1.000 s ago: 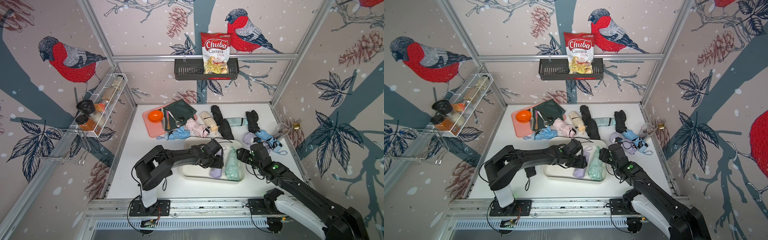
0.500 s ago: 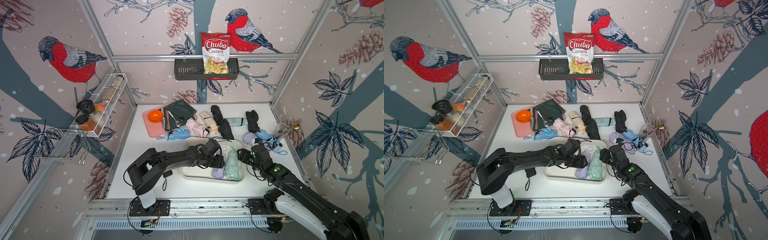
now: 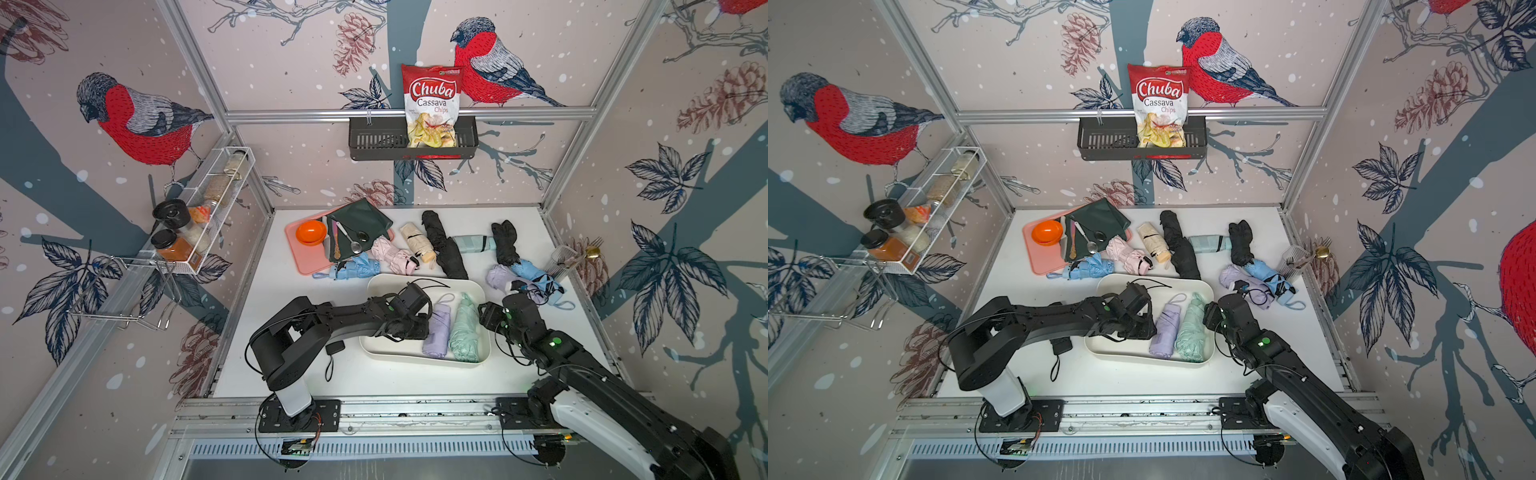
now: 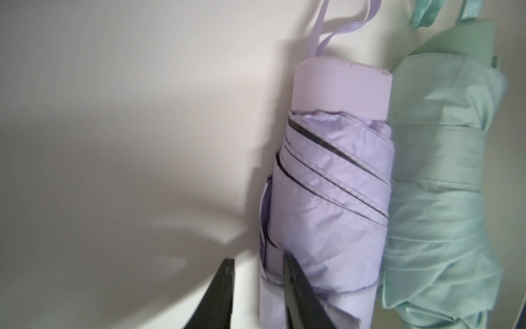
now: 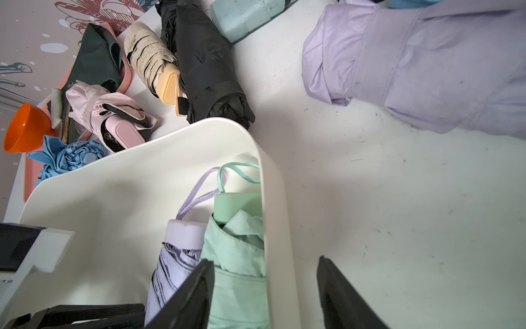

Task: Put the umbrella into the storage box
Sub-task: Place the umbrella in the storage box.

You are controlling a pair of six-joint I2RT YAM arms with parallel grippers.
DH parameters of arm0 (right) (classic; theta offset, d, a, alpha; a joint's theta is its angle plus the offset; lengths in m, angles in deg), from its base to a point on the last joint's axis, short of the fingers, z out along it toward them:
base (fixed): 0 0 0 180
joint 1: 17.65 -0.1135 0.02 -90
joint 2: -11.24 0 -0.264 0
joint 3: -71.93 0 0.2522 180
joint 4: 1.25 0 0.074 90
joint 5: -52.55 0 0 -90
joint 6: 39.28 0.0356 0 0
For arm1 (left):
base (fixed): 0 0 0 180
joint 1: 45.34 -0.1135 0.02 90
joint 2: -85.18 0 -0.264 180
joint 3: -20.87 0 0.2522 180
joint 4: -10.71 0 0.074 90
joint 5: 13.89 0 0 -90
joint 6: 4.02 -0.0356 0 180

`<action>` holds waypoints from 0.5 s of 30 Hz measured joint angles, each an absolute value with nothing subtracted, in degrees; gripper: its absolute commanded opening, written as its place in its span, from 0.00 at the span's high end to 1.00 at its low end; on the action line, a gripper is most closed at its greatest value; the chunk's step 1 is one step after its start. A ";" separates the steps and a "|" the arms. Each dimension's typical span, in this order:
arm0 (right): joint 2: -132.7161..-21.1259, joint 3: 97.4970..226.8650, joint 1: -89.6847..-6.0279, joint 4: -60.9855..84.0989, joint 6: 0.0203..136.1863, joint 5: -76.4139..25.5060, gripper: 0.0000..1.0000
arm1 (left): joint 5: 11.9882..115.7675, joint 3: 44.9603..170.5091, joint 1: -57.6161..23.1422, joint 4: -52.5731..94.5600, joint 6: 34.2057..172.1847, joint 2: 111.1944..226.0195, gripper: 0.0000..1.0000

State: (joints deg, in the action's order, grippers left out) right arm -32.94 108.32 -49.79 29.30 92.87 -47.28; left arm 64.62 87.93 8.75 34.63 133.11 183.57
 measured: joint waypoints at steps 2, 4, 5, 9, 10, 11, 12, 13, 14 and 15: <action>-32.96 108.17 -49.86 29.28 92.89 -47.28 0.51 | 63.94 89.02 9.25 34.37 132.63 184.57 0.76; -33.01 108.04 -49.88 29.24 92.89 -47.28 0.54 | 63.57 90.18 9.86 34.15 132.32 185.40 0.77; -33.03 107.95 -49.88 29.22 92.89 -47.28 0.54 | 63.24 90.70 10.15 34.02 132.02 185.88 0.79; -33.62 107.76 -49.99 29.17 92.89 -47.23 0.56 | 62.22 91.88 10.54 33.97 131.03 187.20 0.79; -33.77 107.73 -49.99 29.13 92.89 -47.23 0.56 | 62.13 92.32 10.59 34.04 130.95 187.35 0.79; -34.01 107.73 -50.04 29.02 92.89 -47.23 0.56 | 62.09 92.65 10.65 33.84 130.88 187.41 0.79; -34.27 107.67 -50.08 28.85 92.89 -47.19 0.57 | 61.93 92.82 10.67 33.69 130.73 187.41 0.78; -34.49 107.58 -50.10 28.78 92.89 -46.97 0.57 | 61.78 92.85 10.67 33.62 130.66 187.41 0.78; -34.71 107.47 -50.14 28.76 92.91 -46.69 0.57 | 61.80 92.85 10.67 33.71 130.64 187.41 0.77; -34.91 107.38 -50.19 28.69 92.91 -46.56 0.57 | 61.82 92.85 10.67 33.78 130.64 187.41 0.76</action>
State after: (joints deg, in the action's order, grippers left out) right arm -34.91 107.38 -50.19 28.69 92.91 -46.56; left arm 61.82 92.85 10.67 33.78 130.64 187.41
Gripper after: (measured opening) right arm 0.430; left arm 0.223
